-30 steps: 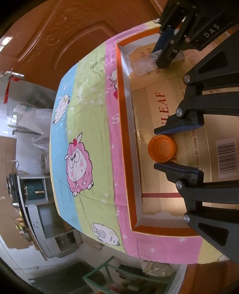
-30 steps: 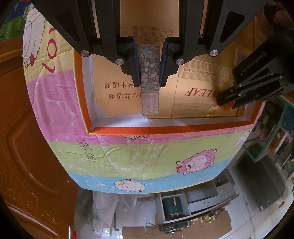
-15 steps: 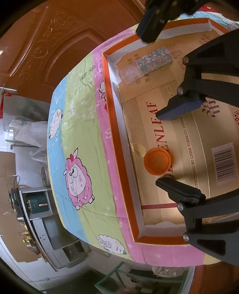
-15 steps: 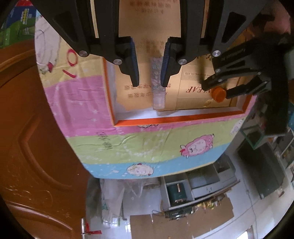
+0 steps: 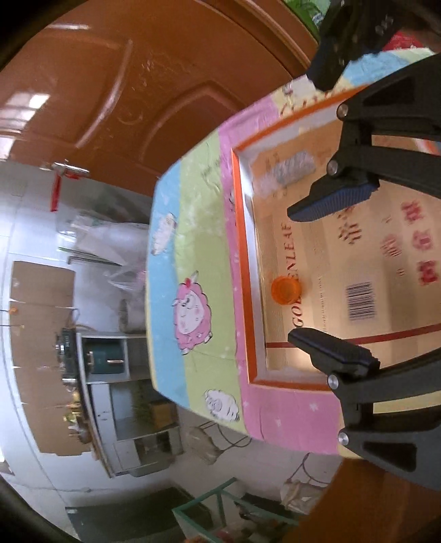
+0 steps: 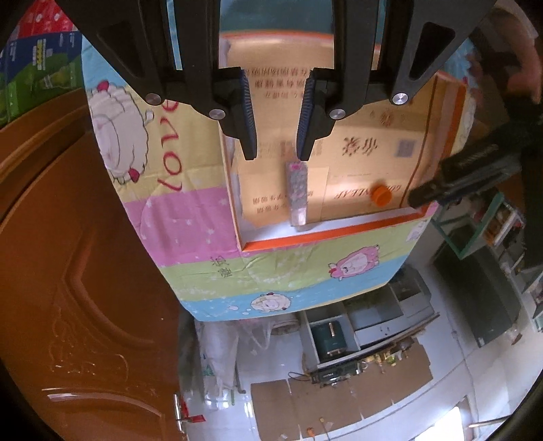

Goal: Organize rigid objects
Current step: 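Lift both open tools out of the box lid back toward the table items, then grasp the black round cap with the left tool while the right tool grasps the white cap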

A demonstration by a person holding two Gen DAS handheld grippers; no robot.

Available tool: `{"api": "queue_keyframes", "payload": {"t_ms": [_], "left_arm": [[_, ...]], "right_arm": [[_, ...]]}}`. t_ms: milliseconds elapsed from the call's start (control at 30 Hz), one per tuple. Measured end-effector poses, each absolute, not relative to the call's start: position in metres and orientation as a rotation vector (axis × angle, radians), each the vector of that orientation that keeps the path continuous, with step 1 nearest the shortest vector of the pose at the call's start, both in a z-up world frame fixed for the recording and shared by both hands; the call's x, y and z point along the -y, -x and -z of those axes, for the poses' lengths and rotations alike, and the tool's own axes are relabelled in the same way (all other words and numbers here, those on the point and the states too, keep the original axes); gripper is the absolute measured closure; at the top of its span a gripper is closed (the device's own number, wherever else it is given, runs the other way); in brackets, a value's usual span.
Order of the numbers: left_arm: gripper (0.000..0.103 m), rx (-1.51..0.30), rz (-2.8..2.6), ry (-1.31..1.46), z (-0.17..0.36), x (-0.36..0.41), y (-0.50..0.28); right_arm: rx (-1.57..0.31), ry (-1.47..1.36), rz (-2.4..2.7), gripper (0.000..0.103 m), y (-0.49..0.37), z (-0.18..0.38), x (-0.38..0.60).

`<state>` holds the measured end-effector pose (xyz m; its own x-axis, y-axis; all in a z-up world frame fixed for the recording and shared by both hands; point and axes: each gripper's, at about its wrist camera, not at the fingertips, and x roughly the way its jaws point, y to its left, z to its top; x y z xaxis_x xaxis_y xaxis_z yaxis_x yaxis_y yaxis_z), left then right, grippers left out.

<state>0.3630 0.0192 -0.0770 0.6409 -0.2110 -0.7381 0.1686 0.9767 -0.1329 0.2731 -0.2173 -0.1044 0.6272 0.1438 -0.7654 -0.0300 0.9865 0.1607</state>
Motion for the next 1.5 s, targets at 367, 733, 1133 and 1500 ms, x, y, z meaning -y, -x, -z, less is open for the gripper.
{"api": "queue_keyframes", "payload": {"t_ms": [367,733,1133,1500], "left_arm": [[0.040,-0.798,0.253,0.070,0.049,-0.025,-0.282],[0.040,-0.774,0.213,0.079,0.050,-0.042,-0.215],[0.040,-0.736,0.209,0.097,0.065,-0.055,-0.152],[0.040,-0.741,0.298,0.046,0.100,-0.039,-0.089]], "right_arm": [[-0.856,-0.114,-0.110,0.078,-0.215,0.089,0.208],[-0.834,-0.093,-0.136,0.078,-0.144,0.092,0.207],[-0.817,-0.016,-0.213,0.049,-0.074,0.111,0.191],[-0.857,0.024,-0.287,0.049,-0.025,0.154,0.187]]}}
